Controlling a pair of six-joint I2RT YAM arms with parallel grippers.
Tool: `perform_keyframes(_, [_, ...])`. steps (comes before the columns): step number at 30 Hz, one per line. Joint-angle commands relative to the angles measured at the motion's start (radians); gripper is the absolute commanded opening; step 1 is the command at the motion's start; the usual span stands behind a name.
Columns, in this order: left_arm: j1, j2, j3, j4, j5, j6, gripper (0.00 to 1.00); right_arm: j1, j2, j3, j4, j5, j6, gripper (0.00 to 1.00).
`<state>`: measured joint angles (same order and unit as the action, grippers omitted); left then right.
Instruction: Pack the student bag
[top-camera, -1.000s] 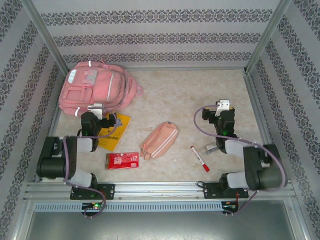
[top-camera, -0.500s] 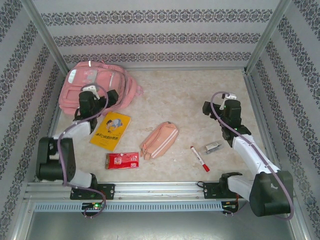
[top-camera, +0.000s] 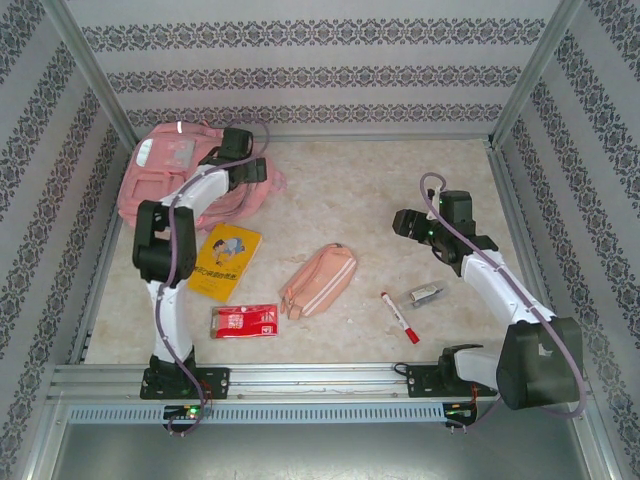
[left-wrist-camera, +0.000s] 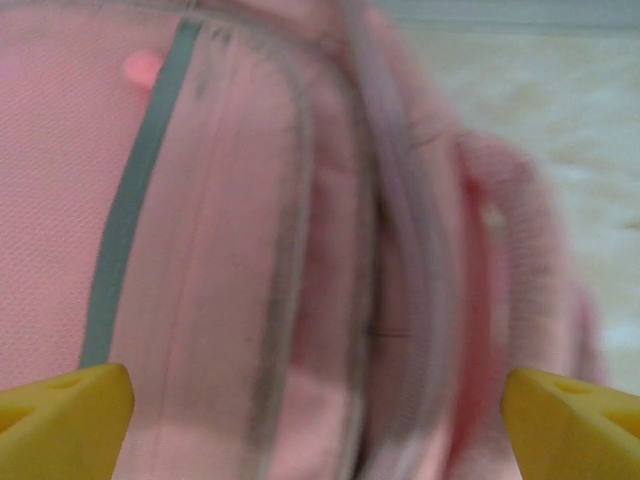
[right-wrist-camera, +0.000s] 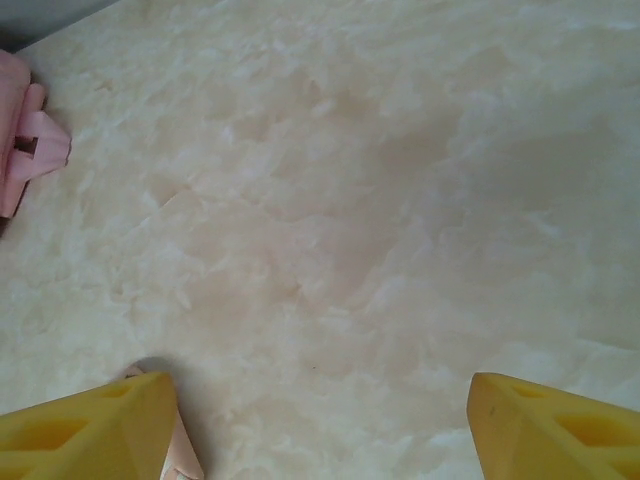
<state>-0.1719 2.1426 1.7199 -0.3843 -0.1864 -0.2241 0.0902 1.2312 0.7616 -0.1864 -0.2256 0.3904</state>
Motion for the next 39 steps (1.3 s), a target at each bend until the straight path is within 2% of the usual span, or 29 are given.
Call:
perform_keyframes(1, [-0.018,0.074,0.108,-0.272,-0.259,0.039,0.89,0.014,0.014,0.043,-0.041,-0.063,0.019,0.74])
perform_keyframes(6, [-0.017,0.16,0.193,-0.349,-0.237,0.009,0.64,0.017,0.038,0.063,-0.072,-0.104,0.027,0.68])
perform_keyframes(8, [-0.016,0.176,0.204,-0.359,-0.227,0.004,0.47,0.019,0.045,0.07,-0.079,-0.117,0.03,0.65])
perform_keyframes(14, [-0.011,0.204,0.214,-0.343,-0.092,0.073,0.01,0.03,0.062,0.097,-0.109,-0.118,0.043,0.62])
perform_keyframes(19, [-0.019,0.172,0.194,-0.286,0.147,0.194,0.0,0.034,0.068,0.14,-0.149,-0.112,0.055,0.6])
perform_keyframes(22, [-0.039,0.138,0.161,-0.228,0.226,0.232,0.0,0.034,0.073,0.17,-0.171,-0.106,0.061,0.6])
perform_keyframes(29, [-0.107,0.17,0.184,-0.195,0.434,0.196,0.0,0.034,0.097,0.221,-0.205,-0.08,0.056,0.62])
perform_keyframes(34, [-0.192,0.185,0.161,-0.156,0.501,0.193,0.0,0.034,0.133,0.252,-0.21,-0.083,0.06,0.64])
perform_keyframes(39, [-0.258,0.149,0.168,-0.193,0.545,0.211,0.0,0.038,0.253,0.32,-0.164,-0.196,0.129,0.65])
